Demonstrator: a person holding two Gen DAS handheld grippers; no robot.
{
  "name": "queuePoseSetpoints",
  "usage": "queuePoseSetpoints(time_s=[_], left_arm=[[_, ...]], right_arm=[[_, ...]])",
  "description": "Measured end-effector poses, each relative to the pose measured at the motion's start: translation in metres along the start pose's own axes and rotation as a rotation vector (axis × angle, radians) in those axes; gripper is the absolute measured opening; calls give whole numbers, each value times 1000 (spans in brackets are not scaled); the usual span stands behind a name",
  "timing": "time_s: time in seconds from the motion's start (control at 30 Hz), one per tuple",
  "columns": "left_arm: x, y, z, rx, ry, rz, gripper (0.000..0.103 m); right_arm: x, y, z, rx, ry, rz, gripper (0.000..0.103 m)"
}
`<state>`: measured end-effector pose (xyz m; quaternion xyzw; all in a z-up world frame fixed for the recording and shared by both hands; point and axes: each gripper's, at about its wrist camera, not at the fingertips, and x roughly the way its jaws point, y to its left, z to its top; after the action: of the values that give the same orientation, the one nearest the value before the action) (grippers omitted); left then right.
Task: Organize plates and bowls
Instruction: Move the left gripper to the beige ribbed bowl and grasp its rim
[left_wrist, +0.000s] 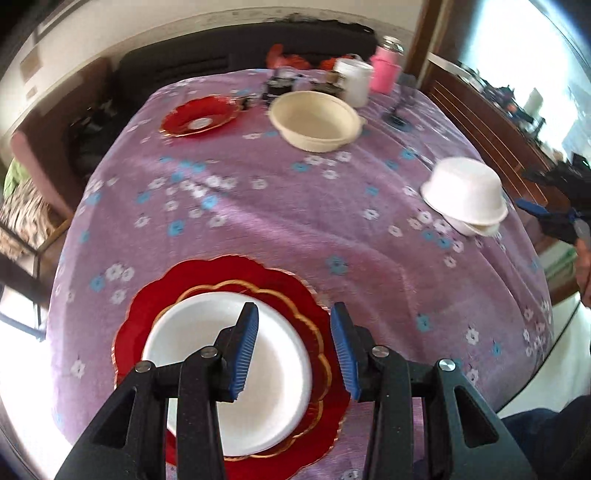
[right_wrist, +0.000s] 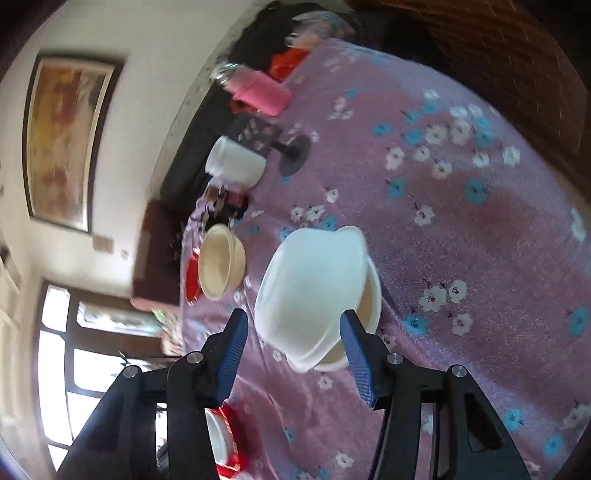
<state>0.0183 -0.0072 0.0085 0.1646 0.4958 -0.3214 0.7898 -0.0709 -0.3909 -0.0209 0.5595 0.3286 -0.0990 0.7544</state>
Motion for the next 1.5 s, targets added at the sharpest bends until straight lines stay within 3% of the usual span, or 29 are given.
queuePoseSetpoints(time_s=[0.23,0.4,0.6,0.8,0.9,1.0,1.13,1.33,1.5], left_arm=[[0,-27,4,80,-2,-19,41],[0,-20,0,58,3,-6,44],[-3,-10,-2,24,-3,4,44],[-3,-3,-1,4,-1,4,44],[-2,0,1,-1,2,1,44],[-1,2,6,-5,9,-7,44],[1,4,25,-25,10,-38,44],[10,12,81,-54,21,-117,44],[32,30,125,-112,62,-128,44]], right_arm=[[18,-23,14,68,17,-13,57],[33,-10,22,34,47,-14,57],[58,66,17,-189,73,-35,57],[97,152,-40,-501,197,-8,57],[105,171,-65,-561,246,32,57],[102,170,-65,-557,236,22,57],[98,154,-48,-551,195,-69,57],[97,145,-24,-526,171,-128,57],[100,152,1,-539,143,-172,57]])
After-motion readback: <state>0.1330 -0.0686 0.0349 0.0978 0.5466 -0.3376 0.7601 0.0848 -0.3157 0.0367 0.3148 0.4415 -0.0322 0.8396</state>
